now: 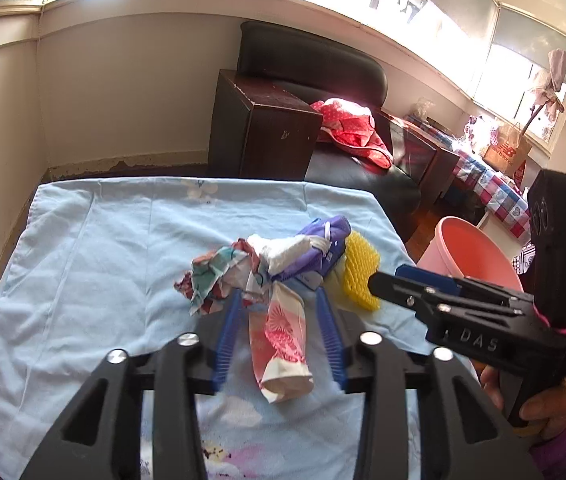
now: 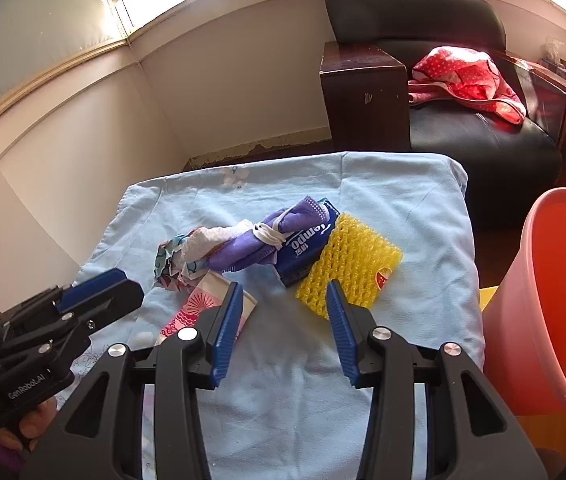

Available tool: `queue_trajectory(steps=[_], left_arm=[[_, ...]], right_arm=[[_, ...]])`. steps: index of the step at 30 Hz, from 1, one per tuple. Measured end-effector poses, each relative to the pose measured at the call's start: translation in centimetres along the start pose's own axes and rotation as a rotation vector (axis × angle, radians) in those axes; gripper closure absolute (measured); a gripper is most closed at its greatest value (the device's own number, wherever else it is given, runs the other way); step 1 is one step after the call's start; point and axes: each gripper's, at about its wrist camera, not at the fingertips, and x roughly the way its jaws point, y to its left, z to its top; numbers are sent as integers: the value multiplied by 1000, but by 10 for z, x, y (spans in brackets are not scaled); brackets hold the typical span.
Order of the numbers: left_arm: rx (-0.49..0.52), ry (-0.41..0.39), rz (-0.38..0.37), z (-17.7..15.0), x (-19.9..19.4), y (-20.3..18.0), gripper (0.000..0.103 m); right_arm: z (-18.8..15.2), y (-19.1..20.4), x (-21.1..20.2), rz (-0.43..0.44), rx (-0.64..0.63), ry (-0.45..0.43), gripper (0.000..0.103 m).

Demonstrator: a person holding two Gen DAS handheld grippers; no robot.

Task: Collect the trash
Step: 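Close the left gripper on the white crumpled tissue and lift it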

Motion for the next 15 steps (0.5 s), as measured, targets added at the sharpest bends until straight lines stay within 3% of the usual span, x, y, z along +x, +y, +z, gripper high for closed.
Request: queue_trajectory(steps=[9, 10, 11, 15], left_arm=[[164, -9, 68, 24, 49, -24, 58], [179, -7, 81, 24, 53, -24, 65], [185, -1, 90, 24, 57, -24, 84], [151, 15, 76, 22, 60, -15, 89]], right_arm=[[-1, -8, 21, -14, 28, 38, 59], [-2, -7, 24, -19, 26, 41, 59], [-2, -6, 27, -24, 22, 43, 59], [-4, 0, 38, -58, -11, 57, 59]])
